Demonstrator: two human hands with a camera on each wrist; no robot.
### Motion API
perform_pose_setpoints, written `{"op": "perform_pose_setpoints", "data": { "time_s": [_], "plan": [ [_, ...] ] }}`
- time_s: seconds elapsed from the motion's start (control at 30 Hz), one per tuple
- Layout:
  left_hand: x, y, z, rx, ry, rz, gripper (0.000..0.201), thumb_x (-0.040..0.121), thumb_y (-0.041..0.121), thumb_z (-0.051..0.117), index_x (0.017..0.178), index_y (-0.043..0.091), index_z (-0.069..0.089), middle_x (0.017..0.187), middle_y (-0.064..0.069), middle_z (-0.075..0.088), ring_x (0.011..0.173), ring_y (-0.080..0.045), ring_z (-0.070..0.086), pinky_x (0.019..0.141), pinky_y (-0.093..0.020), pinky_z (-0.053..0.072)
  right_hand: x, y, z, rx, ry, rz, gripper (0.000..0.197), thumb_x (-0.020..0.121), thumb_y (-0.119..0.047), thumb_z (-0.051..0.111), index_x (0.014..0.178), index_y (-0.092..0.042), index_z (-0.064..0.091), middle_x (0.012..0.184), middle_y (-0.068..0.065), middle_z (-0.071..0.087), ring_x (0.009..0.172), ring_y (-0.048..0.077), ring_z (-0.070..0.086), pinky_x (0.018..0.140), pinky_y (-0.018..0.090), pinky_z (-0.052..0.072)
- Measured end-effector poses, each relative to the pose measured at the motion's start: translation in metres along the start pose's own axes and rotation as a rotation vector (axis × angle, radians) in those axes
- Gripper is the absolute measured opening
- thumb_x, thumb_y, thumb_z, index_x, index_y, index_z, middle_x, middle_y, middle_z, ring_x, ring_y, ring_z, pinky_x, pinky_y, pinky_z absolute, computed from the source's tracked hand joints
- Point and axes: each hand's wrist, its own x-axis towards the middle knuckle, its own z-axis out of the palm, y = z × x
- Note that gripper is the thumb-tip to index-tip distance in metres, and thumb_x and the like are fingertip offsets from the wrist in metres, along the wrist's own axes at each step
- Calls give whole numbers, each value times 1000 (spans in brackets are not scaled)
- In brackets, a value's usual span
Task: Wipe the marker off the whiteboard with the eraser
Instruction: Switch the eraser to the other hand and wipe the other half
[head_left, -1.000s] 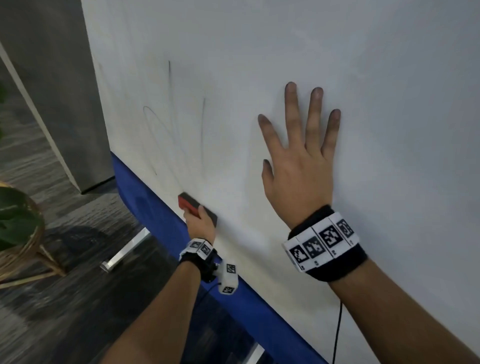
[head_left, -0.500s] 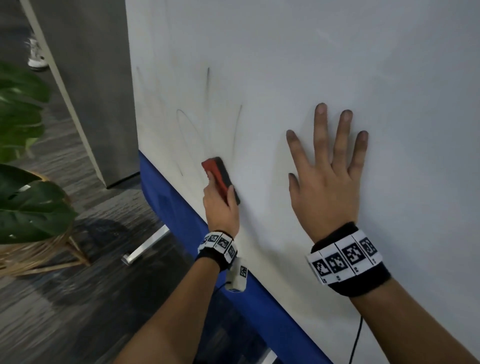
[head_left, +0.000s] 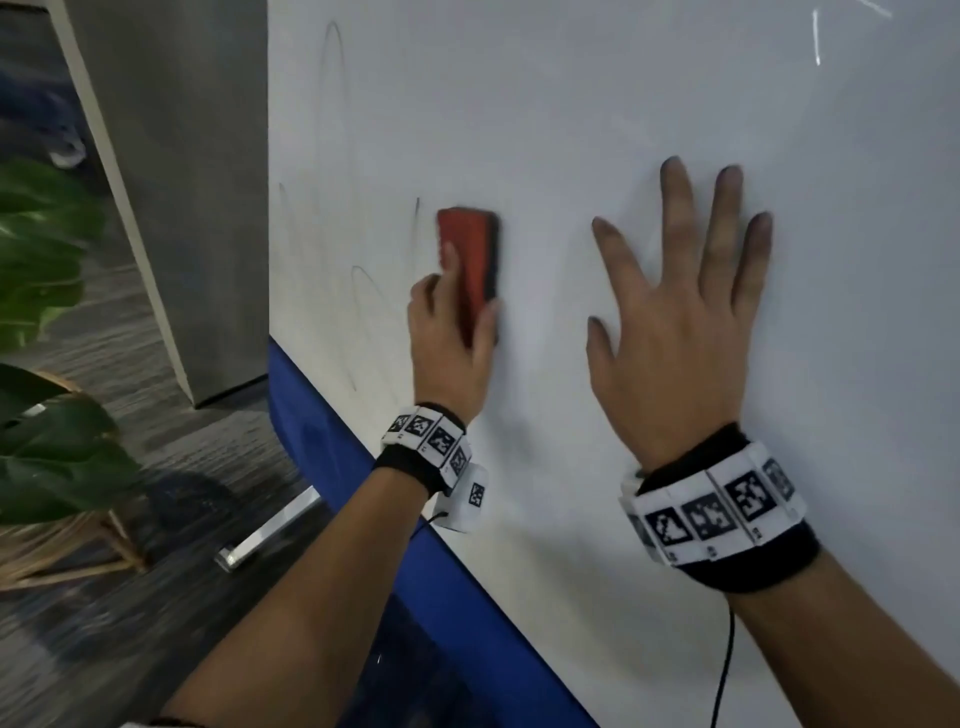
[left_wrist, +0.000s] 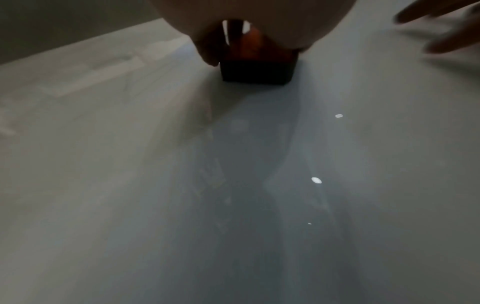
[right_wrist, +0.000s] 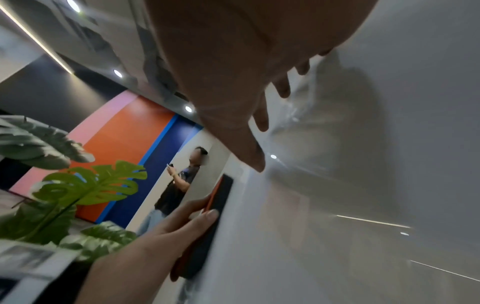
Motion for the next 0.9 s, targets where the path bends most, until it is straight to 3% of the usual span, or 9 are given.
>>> {"op": "perform_pose_setpoints", "data": {
  "time_s": [0.17,0.23,0.33,0.4,0.53,0.63,0.7,0.77,0.9],
  "plan": [
    [20,-50,-11,92,98,-651,62,106,38,44,161,19,21,135,-18,47,123,-40,52,104,-43,43,-6,-7,12,-19,-50,-6,77,90,-31,68,158,-20,32,170,18,0,154,45,-1,123,57,-8],
    [24,-37,-12,117,69,-517,64,106,38,45,161,17,20,134,-18,47,121,-38,52,104,-42,44,-3,-14,14,-12,-42,27,76,88,-28,71,156,-21,36,169,20,2,154,47,0,123,59,-7],
    [28,3,-11,96,5,-57,67,103,37,51,160,20,21,129,-12,48,114,-24,50,102,-31,43,7,-27,14,17,-10,27,73,84,-20,73,150,-23,45,169,20,9,153,49,4,121,67,-2],
    [48,12,-15,93,-10,25,67,103,37,52,160,23,20,129,-9,47,113,-21,49,101,-28,41,18,-31,16,19,-4,-14,72,82,-15,73,148,-22,47,169,18,12,154,46,6,120,69,-1],
    [87,-44,-30,51,83,-383,63,104,37,51,158,14,29,135,-18,51,122,-32,54,106,-37,44,25,-34,23,-11,-35,-22,75,85,-16,73,153,-21,41,169,18,5,154,46,1,121,64,-5],
    [77,-97,-38,20,50,-756,60,105,36,49,154,5,32,143,-23,51,130,-41,52,108,-44,44,22,-35,27,-18,-58,-33,78,90,-27,71,158,-19,33,170,18,1,154,45,-1,121,60,-10],
    [65,-105,-35,28,15,-872,60,106,36,47,154,4,29,146,-24,49,132,-42,51,109,-45,43,21,-38,30,-30,-46,-25,79,92,-27,70,159,-18,30,170,18,1,154,45,-1,121,59,-13],
    [57,-91,-30,59,32,-769,61,106,36,47,155,6,28,145,-21,49,130,-39,52,108,-43,44,21,-46,34,-34,-33,-3,79,91,-20,71,158,-17,30,169,19,2,154,47,0,120,60,-11],
    [14,-42,-18,45,3,-330,66,104,39,49,160,15,22,134,-5,48,122,-20,50,106,-31,42,17,-58,44,-33,-46,-4,78,88,-13,72,156,-20,35,169,21,3,153,50,1,121,63,-7]
  ]
}}
